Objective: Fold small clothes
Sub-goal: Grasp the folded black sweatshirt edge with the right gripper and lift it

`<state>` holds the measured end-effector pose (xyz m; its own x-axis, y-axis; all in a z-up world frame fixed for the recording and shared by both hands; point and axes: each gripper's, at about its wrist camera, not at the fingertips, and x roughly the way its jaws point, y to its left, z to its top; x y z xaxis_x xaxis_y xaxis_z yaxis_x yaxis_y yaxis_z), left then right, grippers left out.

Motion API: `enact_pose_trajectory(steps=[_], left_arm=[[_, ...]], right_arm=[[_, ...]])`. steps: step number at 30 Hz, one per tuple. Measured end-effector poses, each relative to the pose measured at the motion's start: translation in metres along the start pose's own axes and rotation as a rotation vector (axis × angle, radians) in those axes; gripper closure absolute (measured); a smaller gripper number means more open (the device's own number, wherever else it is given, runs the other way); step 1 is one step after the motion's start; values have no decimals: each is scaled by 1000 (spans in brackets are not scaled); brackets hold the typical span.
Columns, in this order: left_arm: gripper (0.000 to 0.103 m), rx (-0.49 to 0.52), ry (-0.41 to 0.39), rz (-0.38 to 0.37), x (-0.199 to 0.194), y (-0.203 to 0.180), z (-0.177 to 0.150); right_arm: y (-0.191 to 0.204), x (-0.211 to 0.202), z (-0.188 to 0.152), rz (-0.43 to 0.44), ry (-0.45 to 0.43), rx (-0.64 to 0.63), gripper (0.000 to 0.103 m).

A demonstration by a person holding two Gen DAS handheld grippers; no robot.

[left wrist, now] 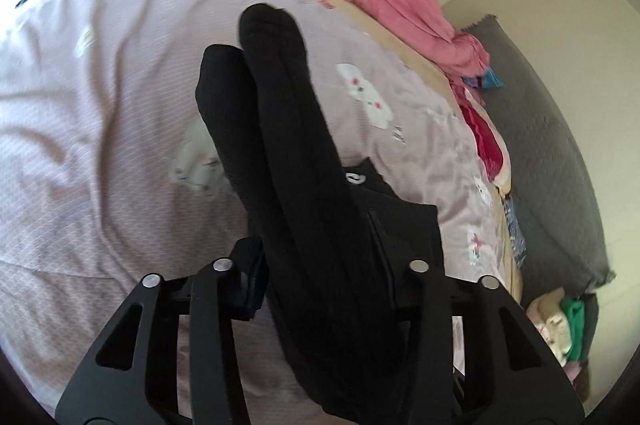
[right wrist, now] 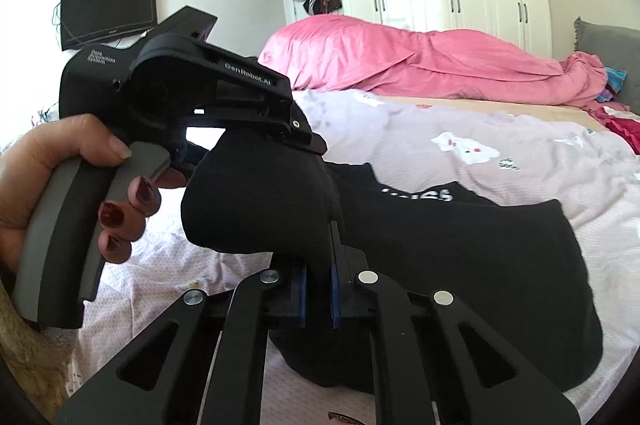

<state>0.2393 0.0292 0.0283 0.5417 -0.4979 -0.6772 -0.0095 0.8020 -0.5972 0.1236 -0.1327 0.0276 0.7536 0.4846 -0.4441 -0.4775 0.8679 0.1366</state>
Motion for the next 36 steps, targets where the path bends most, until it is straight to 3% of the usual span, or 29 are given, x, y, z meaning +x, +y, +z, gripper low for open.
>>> enact_pose_trajectory(steps=[11, 36], left_arm=[[70, 121, -4, -14, 6, -68, -10], [70, 224, 111, -1, 72, -123, -30]], right_arm=[[-40, -42, -4, -29, -56, 86, 96], [-98, -61, -34, -59, -10, 270, 96]])
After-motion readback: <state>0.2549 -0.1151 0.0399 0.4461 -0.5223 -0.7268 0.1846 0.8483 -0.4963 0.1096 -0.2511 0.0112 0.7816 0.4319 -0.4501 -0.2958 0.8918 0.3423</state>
